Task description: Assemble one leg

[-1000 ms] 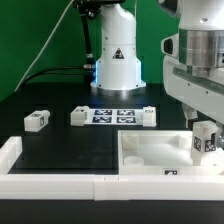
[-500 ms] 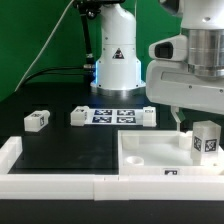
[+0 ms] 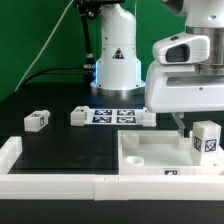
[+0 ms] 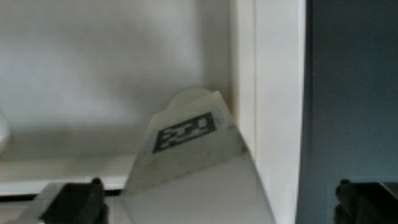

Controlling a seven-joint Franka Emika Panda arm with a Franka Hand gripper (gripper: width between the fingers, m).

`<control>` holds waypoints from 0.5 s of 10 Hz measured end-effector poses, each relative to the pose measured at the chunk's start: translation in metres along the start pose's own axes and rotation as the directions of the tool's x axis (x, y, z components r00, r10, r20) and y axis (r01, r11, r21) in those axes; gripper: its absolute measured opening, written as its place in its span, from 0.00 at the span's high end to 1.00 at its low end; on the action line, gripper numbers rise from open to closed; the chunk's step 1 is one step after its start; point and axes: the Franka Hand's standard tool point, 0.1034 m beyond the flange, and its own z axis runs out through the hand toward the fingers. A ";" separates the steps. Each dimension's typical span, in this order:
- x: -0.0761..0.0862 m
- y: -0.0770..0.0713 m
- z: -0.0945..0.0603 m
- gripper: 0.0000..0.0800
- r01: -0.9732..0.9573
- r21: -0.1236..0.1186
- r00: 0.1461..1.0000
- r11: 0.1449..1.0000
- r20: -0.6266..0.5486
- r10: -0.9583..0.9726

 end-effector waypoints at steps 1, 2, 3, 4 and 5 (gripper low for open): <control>0.000 0.002 0.000 0.19 0.127 -0.002 0.992 0.992 0.000 -0.127; 0.000 0.002 0.000 0.19 0.169 -0.002 0.986 0.986 0.001 -0.169; 0.000 0.002 0.000 0.19 0.171 -0.002 0.985 0.985 0.001 -0.171; 0.000 0.002 0.000 0.34 0.170 -0.002 0.985 0.985 0.001 -0.170; 0.000 0.002 0.000 0.51 0.170 -0.002 0.985 0.985 0.001 -0.170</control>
Offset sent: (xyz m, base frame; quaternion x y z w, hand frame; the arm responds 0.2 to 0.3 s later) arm 0.0000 0.0000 0.0000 0.0000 0.0000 0.0000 1.0000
